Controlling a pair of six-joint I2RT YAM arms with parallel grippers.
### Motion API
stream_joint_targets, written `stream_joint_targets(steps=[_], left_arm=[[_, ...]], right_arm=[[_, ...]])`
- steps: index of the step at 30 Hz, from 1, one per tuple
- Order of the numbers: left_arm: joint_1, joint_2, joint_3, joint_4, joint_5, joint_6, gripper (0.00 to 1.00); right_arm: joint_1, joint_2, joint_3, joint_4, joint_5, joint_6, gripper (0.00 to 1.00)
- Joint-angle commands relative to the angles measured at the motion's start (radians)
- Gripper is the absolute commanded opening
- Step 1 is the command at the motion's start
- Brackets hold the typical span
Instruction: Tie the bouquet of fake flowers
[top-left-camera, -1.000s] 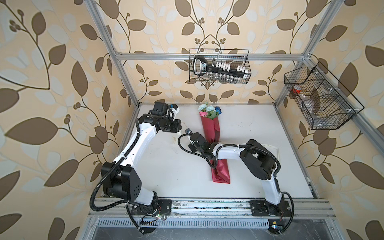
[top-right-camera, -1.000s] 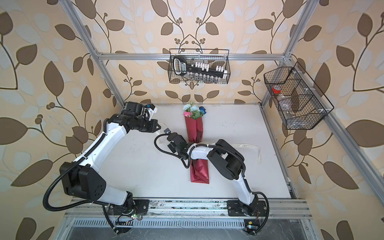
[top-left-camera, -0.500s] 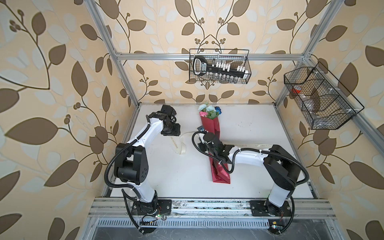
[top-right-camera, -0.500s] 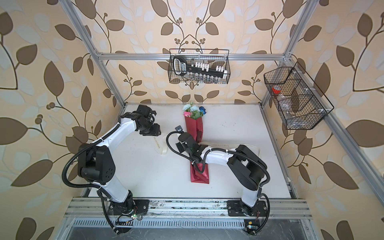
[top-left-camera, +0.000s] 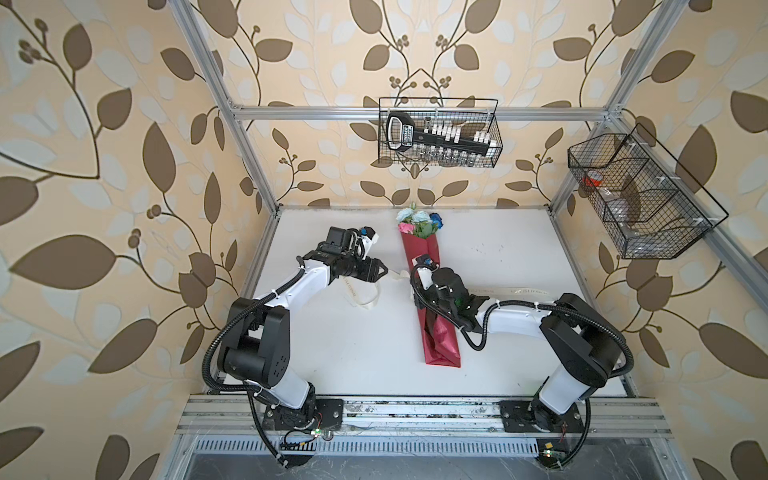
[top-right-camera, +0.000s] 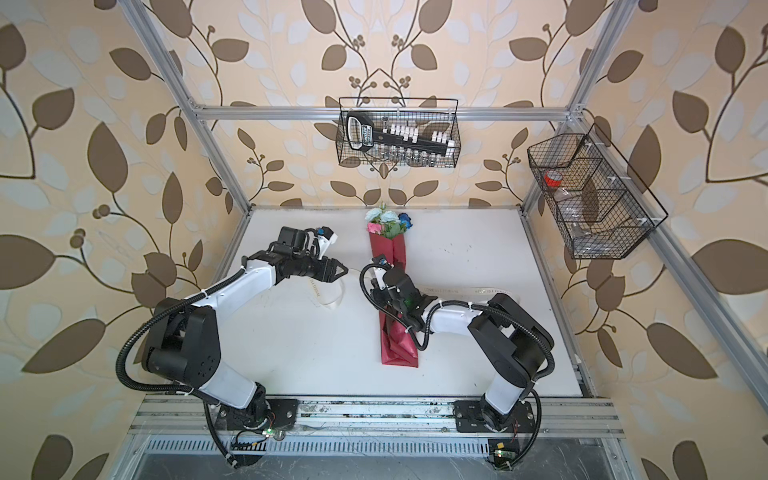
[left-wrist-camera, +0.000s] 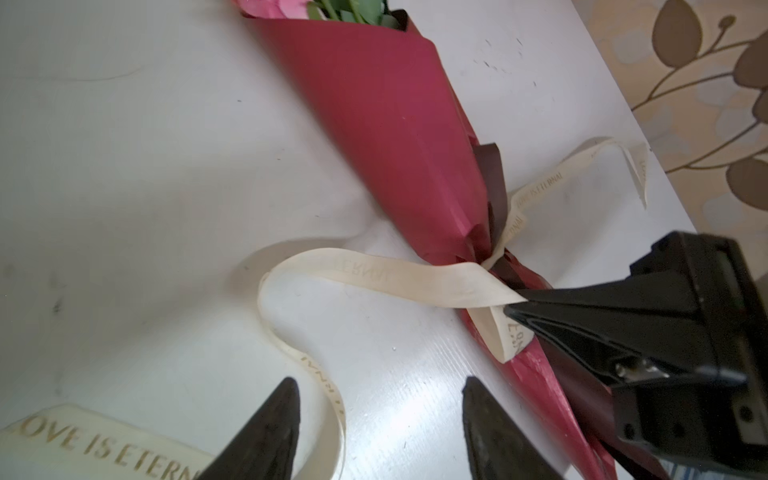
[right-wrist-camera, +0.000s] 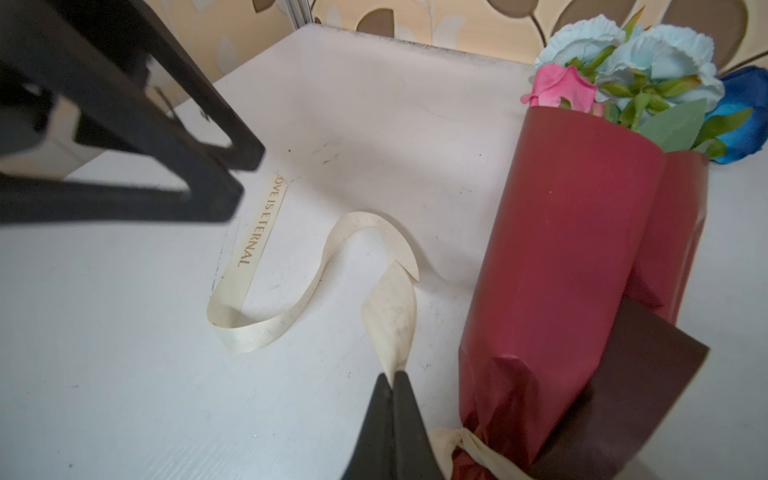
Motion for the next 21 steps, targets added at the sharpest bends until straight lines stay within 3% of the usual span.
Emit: stream_joint_targets(steps=[1,4,13,17,21], left_arm=[[-0.026,0.002,-0.022,0.132,0.056,0.164,0.62],[-0.081,0.020,-0.049,0.172,-0.010,0.258,0.62],[-0.176,0.102,-0.052,0.286,-0.189,0.318,0.62],[-0.218,0.145,-0.045,0.326,-0.314,0.298,0.62],[-0.218,0.177,-0.016,0.350,-0.332,0.254,0.60]], right_arm=[[-0.010,-0.048,-0.034,0.060,-0.031,-0.005,0.00],[-0.016,-0.065,-0.054,0.074,-0.036,-0.001,0.00],[-0.033,-0.080,-0.061,0.074,-0.051,0.006,0.00],[-0.045,-0.085,-0.067,0.079,-0.062,0.015,0.00],[-0.050,-0.090,-0.069,0.083,-0.070,0.018,0.00]])
